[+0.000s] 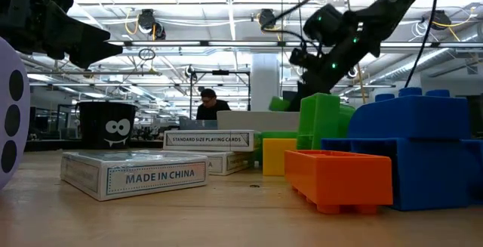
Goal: Pick & Place Toys
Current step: Put the green game piece into the gray bin, then put the dark green game piece into the gray bin
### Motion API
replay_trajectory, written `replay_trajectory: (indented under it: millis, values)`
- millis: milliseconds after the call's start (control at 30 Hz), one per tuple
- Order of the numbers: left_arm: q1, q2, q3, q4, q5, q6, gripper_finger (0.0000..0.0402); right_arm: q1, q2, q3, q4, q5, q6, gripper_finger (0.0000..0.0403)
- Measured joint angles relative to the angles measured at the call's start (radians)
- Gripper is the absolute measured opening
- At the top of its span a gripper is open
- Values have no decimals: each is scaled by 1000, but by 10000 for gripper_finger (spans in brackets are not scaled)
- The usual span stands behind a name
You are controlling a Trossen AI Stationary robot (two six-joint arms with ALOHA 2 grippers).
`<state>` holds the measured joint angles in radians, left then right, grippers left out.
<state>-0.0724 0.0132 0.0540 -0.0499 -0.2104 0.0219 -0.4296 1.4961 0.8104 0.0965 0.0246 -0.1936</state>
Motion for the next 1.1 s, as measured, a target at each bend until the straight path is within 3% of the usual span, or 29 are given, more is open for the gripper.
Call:
replay_trajectory:
  millis: [67,233,467,633,900,1100]
  values:
    - [0,0,0,0,0,0,310,-12,20,0,3,1,0,169]
    - [0,0,0,0,0,0,310,-13,0,0,2,4,28,264]
    - [0,0,0,0,0,0,310,30,-191,0,-119,4,41,354]
    - [0,0,0,0,0,0,310,73,-388,-19,-235,-1,117,363]
    - [0,0,0,18,0,17,310,133,-697,-169,-239,-4,126,348]
    - [0,0,0,217,2,121,310,137,-845,-299,-76,-4,172,345]
